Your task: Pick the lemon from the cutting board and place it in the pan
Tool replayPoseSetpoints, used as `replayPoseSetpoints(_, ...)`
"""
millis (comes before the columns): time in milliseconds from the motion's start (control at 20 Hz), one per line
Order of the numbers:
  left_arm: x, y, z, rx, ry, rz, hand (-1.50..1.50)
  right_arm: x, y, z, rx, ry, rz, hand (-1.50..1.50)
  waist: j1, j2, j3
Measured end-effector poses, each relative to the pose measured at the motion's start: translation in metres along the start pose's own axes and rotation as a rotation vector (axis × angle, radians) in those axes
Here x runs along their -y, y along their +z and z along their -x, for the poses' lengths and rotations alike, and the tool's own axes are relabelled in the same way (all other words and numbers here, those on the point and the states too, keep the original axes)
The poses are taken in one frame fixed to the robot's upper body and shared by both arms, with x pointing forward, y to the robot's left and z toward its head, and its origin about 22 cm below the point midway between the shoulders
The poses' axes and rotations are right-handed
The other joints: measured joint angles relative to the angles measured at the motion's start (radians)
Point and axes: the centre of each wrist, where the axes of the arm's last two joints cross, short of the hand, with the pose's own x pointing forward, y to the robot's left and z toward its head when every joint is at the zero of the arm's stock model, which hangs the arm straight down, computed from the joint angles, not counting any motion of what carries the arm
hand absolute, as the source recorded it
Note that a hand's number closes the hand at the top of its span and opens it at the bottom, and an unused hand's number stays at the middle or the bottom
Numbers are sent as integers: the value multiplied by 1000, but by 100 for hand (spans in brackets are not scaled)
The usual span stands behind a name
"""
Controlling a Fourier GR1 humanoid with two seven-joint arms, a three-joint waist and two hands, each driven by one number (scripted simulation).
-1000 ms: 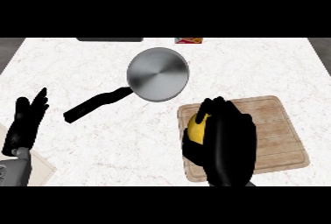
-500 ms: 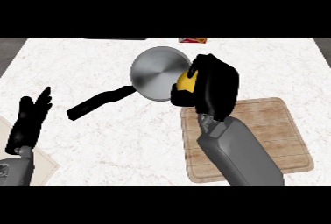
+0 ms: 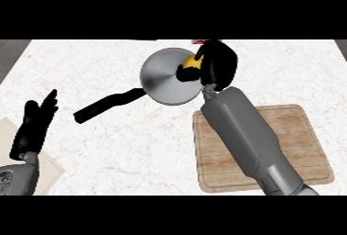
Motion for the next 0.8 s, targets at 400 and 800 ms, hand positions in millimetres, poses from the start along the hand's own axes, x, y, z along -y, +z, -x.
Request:
replayPoseSetpoints(400,7,-8,-20,30,-10,24,0,-29,-24,15,-56,-67,-42,150,37,14,1)
replayPoseSetpoints(800,22,-10,-29,59,-12,55,0,-39,-34,36,-120,-222,-72,-150,80,32,3)
